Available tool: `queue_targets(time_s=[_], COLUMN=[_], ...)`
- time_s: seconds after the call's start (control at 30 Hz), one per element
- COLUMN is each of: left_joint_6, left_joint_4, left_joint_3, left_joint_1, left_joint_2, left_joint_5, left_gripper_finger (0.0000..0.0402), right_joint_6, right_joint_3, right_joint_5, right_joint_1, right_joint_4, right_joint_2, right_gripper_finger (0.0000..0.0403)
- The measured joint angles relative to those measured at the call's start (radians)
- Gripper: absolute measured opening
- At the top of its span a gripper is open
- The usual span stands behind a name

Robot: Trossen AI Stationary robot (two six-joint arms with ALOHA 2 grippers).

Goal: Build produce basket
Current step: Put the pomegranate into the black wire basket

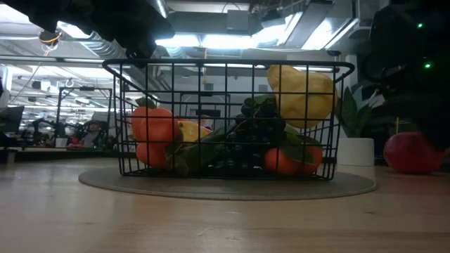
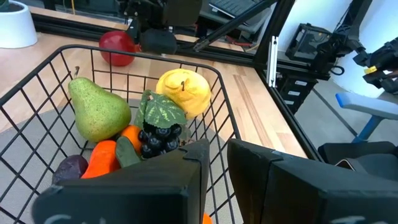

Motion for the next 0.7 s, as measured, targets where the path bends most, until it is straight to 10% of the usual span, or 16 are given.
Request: queue_targets(time_s=[0.7], left_joint_6=[0.0], left_joint_4=[0.0], left_joint_3=[0.0], left_joint_1=[0.0], left_joint_2=[0.0], left_joint_5=[0.0], left_gripper_finger=[0.0046], right_joint_6=[-0.121], right_joint_3=[-0.006], right_joint_5=[0.014], right_joint_1=[-0.027], right_joint_4=[0.001], right_joint_2=[0.0], right_gripper_finger=[0.0124])
